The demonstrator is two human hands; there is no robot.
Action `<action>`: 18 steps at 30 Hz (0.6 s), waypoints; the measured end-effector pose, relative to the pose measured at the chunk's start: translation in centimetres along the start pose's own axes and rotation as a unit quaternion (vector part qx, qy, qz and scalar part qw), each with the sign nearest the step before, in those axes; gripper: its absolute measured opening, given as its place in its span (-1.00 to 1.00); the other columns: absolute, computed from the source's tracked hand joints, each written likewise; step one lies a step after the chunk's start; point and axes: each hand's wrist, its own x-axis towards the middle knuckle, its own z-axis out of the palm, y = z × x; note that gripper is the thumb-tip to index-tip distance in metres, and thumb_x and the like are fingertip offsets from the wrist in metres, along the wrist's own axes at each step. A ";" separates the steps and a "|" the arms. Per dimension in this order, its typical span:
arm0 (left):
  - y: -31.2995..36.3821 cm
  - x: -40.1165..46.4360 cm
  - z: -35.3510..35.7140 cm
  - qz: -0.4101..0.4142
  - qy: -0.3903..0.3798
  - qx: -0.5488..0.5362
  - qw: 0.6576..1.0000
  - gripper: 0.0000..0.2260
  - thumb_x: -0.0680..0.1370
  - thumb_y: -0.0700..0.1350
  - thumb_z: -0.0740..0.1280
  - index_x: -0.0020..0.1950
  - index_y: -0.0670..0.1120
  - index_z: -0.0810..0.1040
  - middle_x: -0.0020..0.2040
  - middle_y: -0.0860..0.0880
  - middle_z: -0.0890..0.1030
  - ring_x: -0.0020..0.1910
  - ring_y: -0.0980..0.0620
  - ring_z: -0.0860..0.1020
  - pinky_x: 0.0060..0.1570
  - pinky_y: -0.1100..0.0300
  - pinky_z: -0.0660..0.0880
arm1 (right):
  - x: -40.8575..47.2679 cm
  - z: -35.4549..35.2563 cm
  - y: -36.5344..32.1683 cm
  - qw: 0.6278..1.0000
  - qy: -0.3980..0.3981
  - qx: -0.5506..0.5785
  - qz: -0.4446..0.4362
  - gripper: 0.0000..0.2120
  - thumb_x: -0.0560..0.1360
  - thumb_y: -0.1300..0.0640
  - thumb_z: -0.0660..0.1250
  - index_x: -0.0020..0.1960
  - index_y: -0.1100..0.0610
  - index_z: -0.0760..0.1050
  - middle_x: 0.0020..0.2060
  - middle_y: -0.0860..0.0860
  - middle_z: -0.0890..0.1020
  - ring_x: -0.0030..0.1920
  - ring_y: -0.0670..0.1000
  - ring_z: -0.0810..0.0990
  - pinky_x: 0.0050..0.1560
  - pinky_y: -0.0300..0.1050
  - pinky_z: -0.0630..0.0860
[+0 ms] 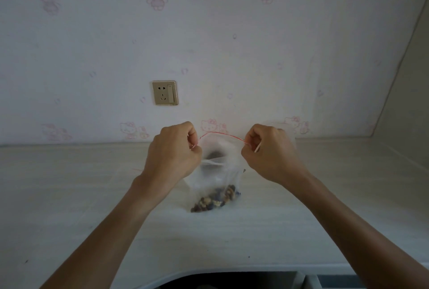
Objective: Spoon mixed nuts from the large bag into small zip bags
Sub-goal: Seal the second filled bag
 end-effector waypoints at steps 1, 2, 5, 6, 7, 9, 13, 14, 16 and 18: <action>0.1 0.0 0.0 0.002 -0.009 -0.008 1.000 -0.82 0.44 -0.11 0.47 -0.26 0.04 0.49 -0.33 0.12 0.58 -0.28 0.05 0.58 -0.27 0.13 0.51 | 0.1 -0.1 -0.1 1.000 -0.005 -0.006 -0.002 -0.85 0.42 0.20 0.38 -0.26 0.00 0.48 -0.43 -0.13 0.54 -0.39 -0.17 0.49 -0.45 -0.37 0.22; 0.3 0.0 0.0 0.002 -0.020 -0.021 1.000 -0.81 0.46 -0.07 0.49 -0.26 0.04 0.50 -0.32 0.12 0.60 -0.30 0.08 0.59 -0.26 0.13 0.53 | 0.2 -0.1 -0.1 1.000 -0.011 -0.014 -0.002 -0.86 0.43 0.19 0.38 -0.24 0.00 0.49 -0.42 -0.14 0.55 -0.38 -0.17 0.50 -0.43 -0.34 0.24; 0.6 0.2 -0.1 0.000 -0.051 -0.071 0.996 -0.79 0.49 -0.03 0.52 -0.27 0.06 0.53 -0.30 0.13 0.64 -0.38 0.14 0.60 -0.22 0.09 0.60 | 0.4 -0.3 -0.4 0.999 -0.032 -0.035 -0.011 -0.90 0.47 0.13 0.38 -0.21 0.03 0.52 -0.40 -0.13 0.57 -0.35 -0.14 0.53 -0.40 -0.28 0.29; 0.6 0.2 -0.2 -0.001 -0.056 -0.076 0.996 -0.80 0.49 -0.06 0.52 -0.27 0.06 0.55 -0.30 0.13 0.65 -0.39 0.15 0.61 -0.20 0.07 0.62 | 0.5 -0.4 -0.5 0.999 -0.038 -0.038 -0.012 -0.90 0.49 0.11 0.38 -0.20 0.03 0.52 -0.39 -0.12 0.59 -0.34 -0.11 0.56 -0.39 -0.25 0.33; 0.6 0.3 -0.4 -0.004 -0.060 -0.081 0.995 -0.82 0.48 -0.09 0.51 -0.27 0.07 0.56 -0.29 0.12 0.66 -0.39 0.14 0.62 -0.17 0.05 0.63 | 0.5 -0.5 -0.7 0.998 -0.041 -0.039 -0.011 -0.89 0.51 0.10 0.37 -0.20 0.04 0.53 -0.38 -0.11 0.61 -0.32 -0.07 0.59 -0.36 -0.22 0.40; 0.3 0.6 -0.9 -0.013 -0.066 -0.096 0.993 -0.84 0.45 -0.17 0.48 -0.26 0.07 0.62 -0.28 0.11 0.68 -0.35 0.13 0.65 -0.15 0.00 0.66 | 0.7 -0.8 -0.9 0.999 -0.040 -0.037 0.000 -0.88 0.52 0.12 0.31 -0.19 0.08 0.55 -0.39 -0.05 0.65 -0.31 0.02 0.66 -0.31 -0.14 0.54; -0.3 1.4 -2.1 -0.025 -0.072 -0.114 0.991 -0.80 0.49 -0.23 0.47 -0.21 0.07 0.70 -0.29 0.07 0.71 -0.30 0.11 0.70 -0.18 0.01 0.70 | 1.4 -1.7 -1.0 0.998 -0.053 0.006 0.026 -0.80 0.52 0.25 0.19 -0.14 0.27 0.57 -0.33 0.16 0.70 -0.30 0.22 0.71 -0.27 0.16 0.68; -0.4 1.5 -2.3 -0.033 -0.081 -0.132 0.987 -0.80 0.50 -0.25 0.46 -0.19 0.05 0.71 -0.29 0.06 0.72 -0.29 0.06 0.72 -0.22 -0.01 0.71 | 1.4 -1.9 -0.9 0.998 -0.059 0.002 0.019 -0.82 0.53 0.26 0.20 -0.12 0.25 0.57 -0.32 0.12 0.70 -0.31 0.19 0.71 -0.25 0.16 0.68; -0.6 1.6 -2.5 -0.039 -0.095 -0.156 0.982 -0.79 0.52 -0.29 0.44 -0.14 0.03 0.70 -0.24 0.04 0.73 -0.29 0.02 0.73 -0.26 -0.05 0.71 | 1.4 -2.1 -0.8 0.998 -0.065 -0.016 -0.007 -0.83 0.54 0.28 0.21 -0.05 0.14 0.57 -0.30 0.03 0.69 -0.30 0.10 0.69 -0.21 0.09 0.68; -0.9 1.4 -2.6 -0.018 -0.100 -0.162 0.982 -0.71 0.52 -0.36 0.38 -0.09 0.06 0.62 -0.10 0.05 0.71 -0.27 0.04 0.73 -0.25 -0.11 0.70 | 1.3 -2.2 -0.6 0.997 -0.064 -0.027 -0.042 -0.78 0.55 0.31 0.21 0.03 0.03 0.53 -0.25 -0.01 0.67 -0.27 0.04 0.67 -0.19 0.04 0.65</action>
